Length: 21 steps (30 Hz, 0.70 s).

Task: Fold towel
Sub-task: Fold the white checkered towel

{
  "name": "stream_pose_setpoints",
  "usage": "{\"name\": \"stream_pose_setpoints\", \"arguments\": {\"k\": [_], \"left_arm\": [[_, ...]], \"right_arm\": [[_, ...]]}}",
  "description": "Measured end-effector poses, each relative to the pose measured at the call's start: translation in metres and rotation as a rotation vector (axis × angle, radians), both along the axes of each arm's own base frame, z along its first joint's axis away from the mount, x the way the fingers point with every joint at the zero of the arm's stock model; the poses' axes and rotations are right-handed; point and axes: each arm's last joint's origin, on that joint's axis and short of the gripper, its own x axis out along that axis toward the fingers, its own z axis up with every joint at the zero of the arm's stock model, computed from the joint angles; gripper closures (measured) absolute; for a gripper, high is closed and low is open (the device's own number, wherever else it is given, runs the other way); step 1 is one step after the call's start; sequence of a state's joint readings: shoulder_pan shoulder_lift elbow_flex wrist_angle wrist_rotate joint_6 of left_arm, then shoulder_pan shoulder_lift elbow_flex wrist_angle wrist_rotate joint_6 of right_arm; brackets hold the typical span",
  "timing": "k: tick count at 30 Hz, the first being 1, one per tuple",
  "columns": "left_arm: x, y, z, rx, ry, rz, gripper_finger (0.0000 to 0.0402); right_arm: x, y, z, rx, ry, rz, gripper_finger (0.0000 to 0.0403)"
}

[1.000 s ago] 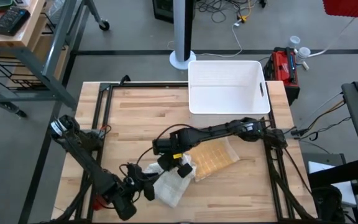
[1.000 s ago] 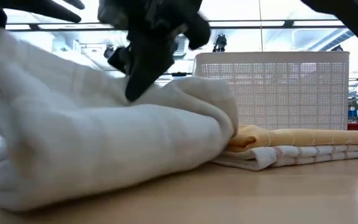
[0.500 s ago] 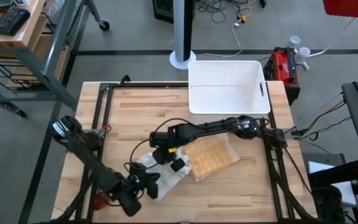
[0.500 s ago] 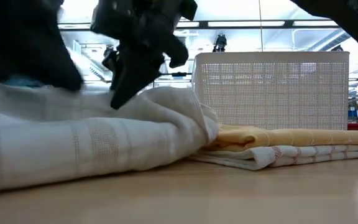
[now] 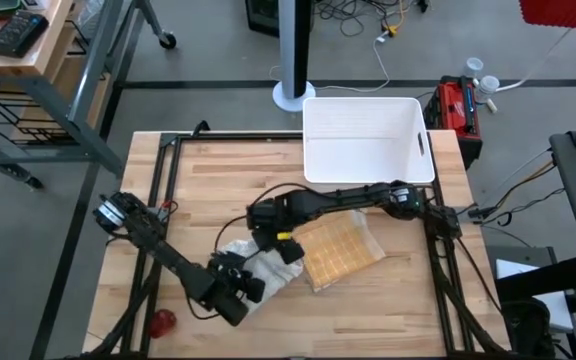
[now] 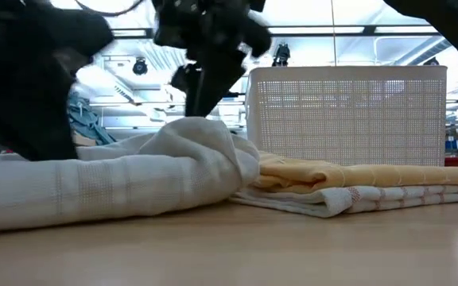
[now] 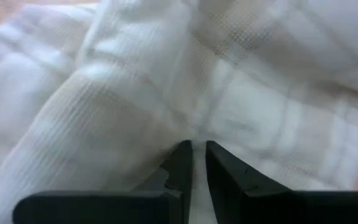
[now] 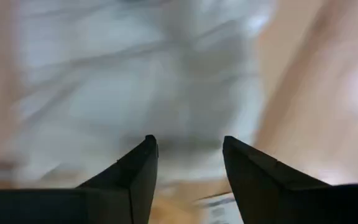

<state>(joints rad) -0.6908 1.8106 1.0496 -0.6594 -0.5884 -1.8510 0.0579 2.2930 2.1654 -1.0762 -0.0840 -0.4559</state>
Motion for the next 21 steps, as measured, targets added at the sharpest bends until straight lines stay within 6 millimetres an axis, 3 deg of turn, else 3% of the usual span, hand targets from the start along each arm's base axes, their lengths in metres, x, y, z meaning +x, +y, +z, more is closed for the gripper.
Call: {"name": "stream_pose_setpoints", "arguments": {"k": [6,10,16,21], "left_arm": [[-0.021,-0.004,0.022,-0.009,0.095,-0.063,0.0365],[-0.028,-0.007,0.035,-0.011,0.077,-0.077,0.0365],[-0.012,-0.019,0.055,0.065,-0.132,-0.107,0.0365],[0.014,-0.021,0.040,0.082,-0.163,-0.121,0.0365]], "right_arm": [[-0.015,-0.015,0.002,0.414,0.117,0.011,0.0248],[-0.024,-0.015,-0.012,0.462,0.202,-0.001,0.0255],[-0.035,-0.012,-0.033,0.472,0.296,-0.050,0.0256],[-0.031,-0.008,-0.050,0.511,0.267,-0.169,0.0259]]}}
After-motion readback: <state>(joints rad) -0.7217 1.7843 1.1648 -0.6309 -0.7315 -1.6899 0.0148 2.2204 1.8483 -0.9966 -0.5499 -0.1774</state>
